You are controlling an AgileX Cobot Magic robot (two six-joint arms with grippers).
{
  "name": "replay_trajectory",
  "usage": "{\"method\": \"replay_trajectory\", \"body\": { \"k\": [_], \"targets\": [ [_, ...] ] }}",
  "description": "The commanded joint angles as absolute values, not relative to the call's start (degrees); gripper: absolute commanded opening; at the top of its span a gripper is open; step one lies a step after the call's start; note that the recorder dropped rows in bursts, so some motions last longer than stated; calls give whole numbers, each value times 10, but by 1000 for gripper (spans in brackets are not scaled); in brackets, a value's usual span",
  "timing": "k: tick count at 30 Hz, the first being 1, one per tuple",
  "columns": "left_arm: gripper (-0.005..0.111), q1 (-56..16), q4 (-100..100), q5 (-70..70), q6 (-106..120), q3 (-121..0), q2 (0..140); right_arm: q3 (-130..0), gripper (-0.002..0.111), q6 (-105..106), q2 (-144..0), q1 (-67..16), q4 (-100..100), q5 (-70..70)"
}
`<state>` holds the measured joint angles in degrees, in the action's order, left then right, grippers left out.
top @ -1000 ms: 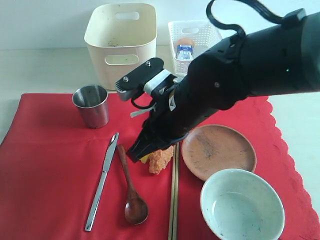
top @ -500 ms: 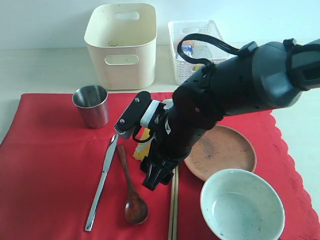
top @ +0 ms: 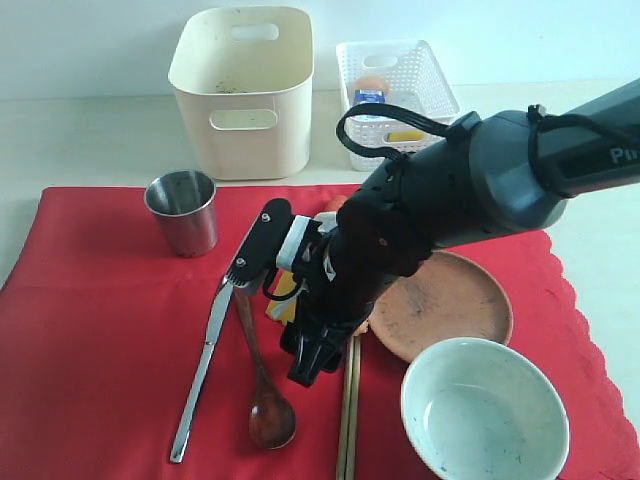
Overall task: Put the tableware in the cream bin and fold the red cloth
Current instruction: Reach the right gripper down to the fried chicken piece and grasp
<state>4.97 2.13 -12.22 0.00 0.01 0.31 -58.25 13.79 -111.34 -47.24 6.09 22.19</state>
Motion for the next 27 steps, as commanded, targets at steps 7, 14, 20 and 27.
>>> {"method": "replay_trajectory", "body": {
  "k": [7,14,20,27],
  "targets": [
    [0,50,17,-120,0,0,0,-582,76,139,-1114,-473,66,217],
    [0,50,17,-120,0,0,0,-582,76,133,-1070,-472,67,225],
    [0,50,17,-120,0,0,0,-582,76,50,-1074,-453,114,227],
    [0,50,17,-120,0,0,0,-582,76,44,-1101,-453,110,241]
  ]
}}
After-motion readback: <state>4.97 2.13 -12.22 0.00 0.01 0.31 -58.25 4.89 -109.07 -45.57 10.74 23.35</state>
